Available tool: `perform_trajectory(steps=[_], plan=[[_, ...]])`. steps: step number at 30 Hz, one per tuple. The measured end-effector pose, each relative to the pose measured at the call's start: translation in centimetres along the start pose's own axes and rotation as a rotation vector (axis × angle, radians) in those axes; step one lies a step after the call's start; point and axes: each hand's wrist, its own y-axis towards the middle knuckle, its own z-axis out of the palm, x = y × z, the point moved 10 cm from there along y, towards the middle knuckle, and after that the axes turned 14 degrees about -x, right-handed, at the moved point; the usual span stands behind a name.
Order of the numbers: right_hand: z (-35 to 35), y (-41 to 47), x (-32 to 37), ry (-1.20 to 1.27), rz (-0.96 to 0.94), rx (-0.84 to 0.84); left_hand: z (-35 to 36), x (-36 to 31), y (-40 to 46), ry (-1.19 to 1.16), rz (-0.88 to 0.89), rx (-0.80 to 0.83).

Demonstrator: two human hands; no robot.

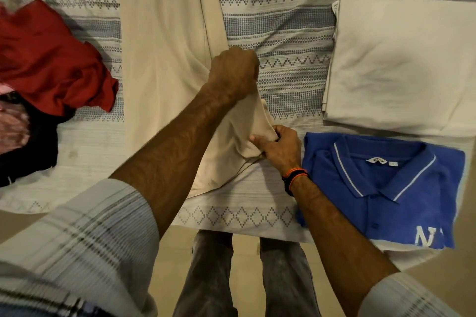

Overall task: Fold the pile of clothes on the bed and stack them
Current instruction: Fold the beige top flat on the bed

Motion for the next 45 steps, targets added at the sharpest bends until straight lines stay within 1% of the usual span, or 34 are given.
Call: perform_trajectory(steps=[2, 4, 6, 8, 9, 11, 13, 15, 17, 20, 22, 24, 25, 26, 28, 29, 31, 33, 39, 41, 42, 43, 45], plan=[[-0.6, 0.1, -0.8, -0.048, 0.043, -0.045, 1.9, -0.2, -0.9, -0.112, 0.029, 0.061], [-1.2, 0.1, -1.6, -0.070, 0.091, -0.096, 3.0, 0.6, -1.7, -0.270, -0.018, 0.085], [-1.6, 0.0, -1.8, -0.067, 0.113, -0.132, 3.0, 1.8, -2.6, -0.437, -0.082, 0.022], [-2.1, -0.2, -1.6, -0.090, 0.109, -0.162, 2.4, 3.0, -3.6, -0.502, -0.118, -0.081], [-2.4, -0.4, -1.2, -0.131, 0.098, -0.173, 2.2, 3.5, -4.2, -0.498, -0.123, -0.121], [-3.1, -0.9, -0.2, -0.241, 0.030, -0.223, 2.5, 4.3, -5.5, -0.478, -0.132, -0.147], [-3.3, -1.3, 1.5, -0.300, -0.119, -0.288, 2.9, 4.9, -7.0, -0.428, -0.148, -0.152], [-2.7, -1.7, 3.0, -0.288, -0.244, -0.287, 2.7, 5.2, -8.7, -0.428, -0.179, -0.181], [-2.0, -1.7, 3.8, -0.271, -0.273, -0.241, 2.8, 5.4, -10.8, -0.435, -0.231, -0.179], [-1.2, -1.3, 3.7, -0.238, -0.179, -0.137, 4.0, 5.6, -14.4, -0.397, -0.289, -0.119], [-0.5, -1.2, 3.2, -0.249, -0.109, -0.048, 5.1, 5.6, -16.9, -0.295, -0.263, -0.061], [0.3, -1.3, 2.8, -0.261, -0.090, 0.036, 6.5, 5.7, -19.1, -0.173, -0.227, 0.008], [0.4, -1.5, 2.8, -0.226, -0.085, 0.052, 6.9, 5.8, -19.7, -0.135, -0.208, 0.024], [0.3, -1.5, 2.8, -0.160, -0.076, 0.038, 7.1, 5.7, -20.1, -0.110, -0.181, 0.019], [-0.7, -1.6, 2.2, -0.031, -0.033, -0.049, 6.9, 5.5, -20.5, -0.093, -0.127, -0.012], [-1.2, -1.7, 1.8, -0.015, -0.018, -0.094, 6.8, 5.4, -20.6, -0.080, -0.114, -0.012], [-2.0, -1.6, 1.2, -0.045, 0.001, -0.161, 7.0, 5.4, -20.7, -0.043, -0.100, 0.034], [-2.3, -1.6, 0.5, -0.077, 0.022, -0.191, 7.3, 5.3, -21.1, -0.036, -0.088, 0.100], [-2.2, -2.1, 0.7, -0.124, -0.023, -0.185, 8.0, 4.4, -22.1, -0.043, -0.003, 0.280], [-2.5, -2.3, 1.0, -0.118, -0.029, -0.194, 8.8, 4.4, -22.4, -0.109, -0.027, 0.348], [-2.5, -2.5, 1.1, -0.100, -0.025, -0.198, 8.8, 4.6, -22.5, -0.189, -0.075, 0.359], [-2.5, -2.6, 1.2, -0.080, -0.017, -0.202, 8.7, 5.0, -22.4, -0.306, -0.152, 0.351], [-2.5, -3.1, 1.7, -0.043, -0.026, -0.213, 7.9, 6.4, -22.3, -0.606, -0.393, 0.289]])
